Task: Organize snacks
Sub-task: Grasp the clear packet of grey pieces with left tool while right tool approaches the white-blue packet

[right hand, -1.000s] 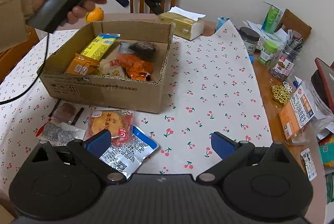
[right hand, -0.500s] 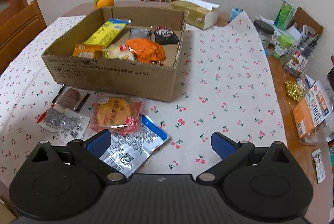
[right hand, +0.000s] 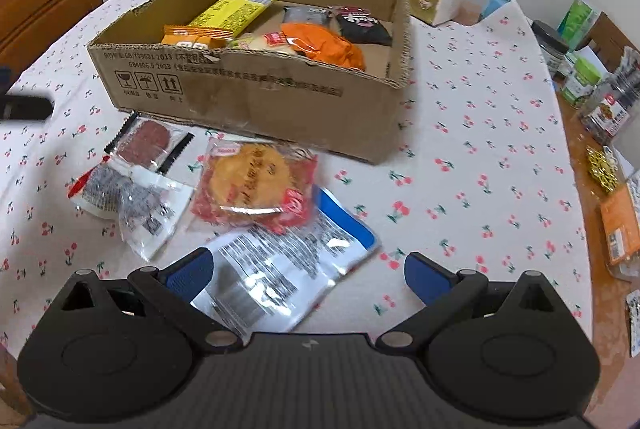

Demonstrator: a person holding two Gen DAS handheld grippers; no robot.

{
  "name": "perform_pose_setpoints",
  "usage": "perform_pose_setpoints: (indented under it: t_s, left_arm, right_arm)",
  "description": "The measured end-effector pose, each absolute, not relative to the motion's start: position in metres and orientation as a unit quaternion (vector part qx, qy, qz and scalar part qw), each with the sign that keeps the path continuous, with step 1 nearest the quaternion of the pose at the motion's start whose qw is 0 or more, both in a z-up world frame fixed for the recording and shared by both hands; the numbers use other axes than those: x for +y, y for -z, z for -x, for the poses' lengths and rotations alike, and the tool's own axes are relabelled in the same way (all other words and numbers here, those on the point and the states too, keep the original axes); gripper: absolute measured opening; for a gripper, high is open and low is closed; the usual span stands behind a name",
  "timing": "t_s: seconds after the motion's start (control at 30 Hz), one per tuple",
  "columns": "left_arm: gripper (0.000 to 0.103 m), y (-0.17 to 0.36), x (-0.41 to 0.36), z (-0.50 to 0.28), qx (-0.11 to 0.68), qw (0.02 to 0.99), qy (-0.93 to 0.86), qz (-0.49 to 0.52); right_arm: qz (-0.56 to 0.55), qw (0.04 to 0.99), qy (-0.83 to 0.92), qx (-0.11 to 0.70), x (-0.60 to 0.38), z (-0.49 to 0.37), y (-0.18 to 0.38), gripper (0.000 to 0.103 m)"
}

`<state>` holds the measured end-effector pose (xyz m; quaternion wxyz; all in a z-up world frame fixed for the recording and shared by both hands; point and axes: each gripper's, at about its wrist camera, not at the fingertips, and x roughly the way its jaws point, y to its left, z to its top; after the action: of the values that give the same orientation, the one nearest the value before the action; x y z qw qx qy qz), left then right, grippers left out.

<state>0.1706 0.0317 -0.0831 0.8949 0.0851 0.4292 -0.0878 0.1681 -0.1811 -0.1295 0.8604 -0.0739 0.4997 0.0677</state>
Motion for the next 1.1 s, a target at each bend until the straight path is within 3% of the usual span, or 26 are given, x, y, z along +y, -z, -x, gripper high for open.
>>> perform_pose_setpoints:
  t_s: [0.63,0.87,1.1]
  left_arm:
    - [0.093,0.104,0.019,-0.187,0.447,0.877,0.144,-0.106]
    - [0.093,0.130,0.008,-0.205,0.444,0.878,0.130,-0.119]
    - [0.093,0.146,0.008,-0.209,0.460,0.869,0.121,-0.139]
  right_arm:
    - [0.104,0.858,-0.021,0.502,-0.160,-0.179,0.152,0.103]
    - [0.017,0.850,-0.010,0.527,-0.204,-0.161,0.154,0.103]
    - [0.028,0.848,-0.022,0.529,-0.204,-0.156,0.154,0.103]
